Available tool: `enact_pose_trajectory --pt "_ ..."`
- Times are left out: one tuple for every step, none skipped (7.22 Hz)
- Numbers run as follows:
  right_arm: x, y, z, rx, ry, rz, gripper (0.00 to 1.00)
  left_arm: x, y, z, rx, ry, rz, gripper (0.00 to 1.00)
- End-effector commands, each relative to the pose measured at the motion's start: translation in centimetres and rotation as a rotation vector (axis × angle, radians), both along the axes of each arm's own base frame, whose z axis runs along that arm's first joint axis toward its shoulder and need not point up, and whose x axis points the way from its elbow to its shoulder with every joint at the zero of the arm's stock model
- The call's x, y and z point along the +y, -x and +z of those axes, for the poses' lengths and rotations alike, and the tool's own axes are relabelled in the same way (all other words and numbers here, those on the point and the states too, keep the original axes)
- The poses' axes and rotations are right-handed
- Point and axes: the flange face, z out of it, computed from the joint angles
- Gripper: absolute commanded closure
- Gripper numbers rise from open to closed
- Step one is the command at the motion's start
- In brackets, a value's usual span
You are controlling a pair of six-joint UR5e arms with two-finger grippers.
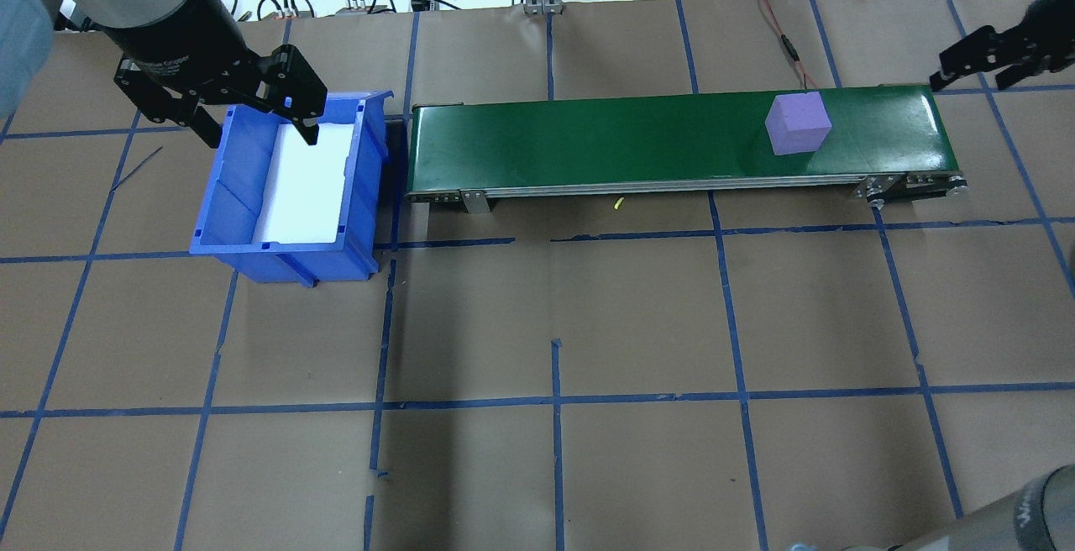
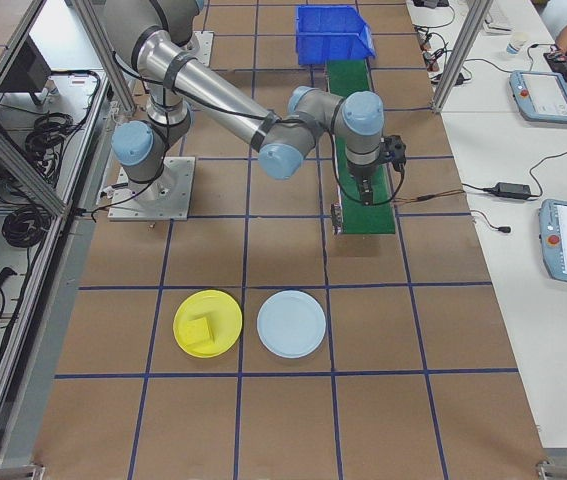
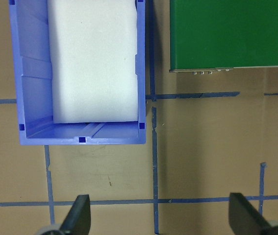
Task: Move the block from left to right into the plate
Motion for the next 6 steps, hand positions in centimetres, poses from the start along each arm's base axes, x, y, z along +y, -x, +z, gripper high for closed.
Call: enact_pose_trajectory --pt "-2.4 -4.1 -1.9 -0.088 -0.028 -0.052 0.00 0.0 0.0 0.0 0.000 -0.001 0.000 0.00" --pt "-3.6 -4.4 -3.0 -0.143 -0.012 -0.053 0.00 0.0 0.0 0.0 0.000 -0.001 0.000 0.00" --pt "-4.3 -4.4 -3.4 -0.143 0.010 -0.049 0.00 0.0 0.0 0.0 0.000 0.001 -0.002 0.00" --pt "-4.6 -4.7 -4.3 -0.148 0.003 -0.039 0.00 0.0 0.0 0.0 0.000 0.001 -0.003 0.00" --pt "-4.7 -4.9 -5.5 -0.140 -0.011 -0.018 0.00 0.0 0.0 0.0 0.000 0.001 -0.003 0.00" --pt "-4.2 -4.7 -8.4 -0.114 -0.064 0.006 0.00 0.0 0.0 0.0 0.000 0.001 -0.003 0.00"
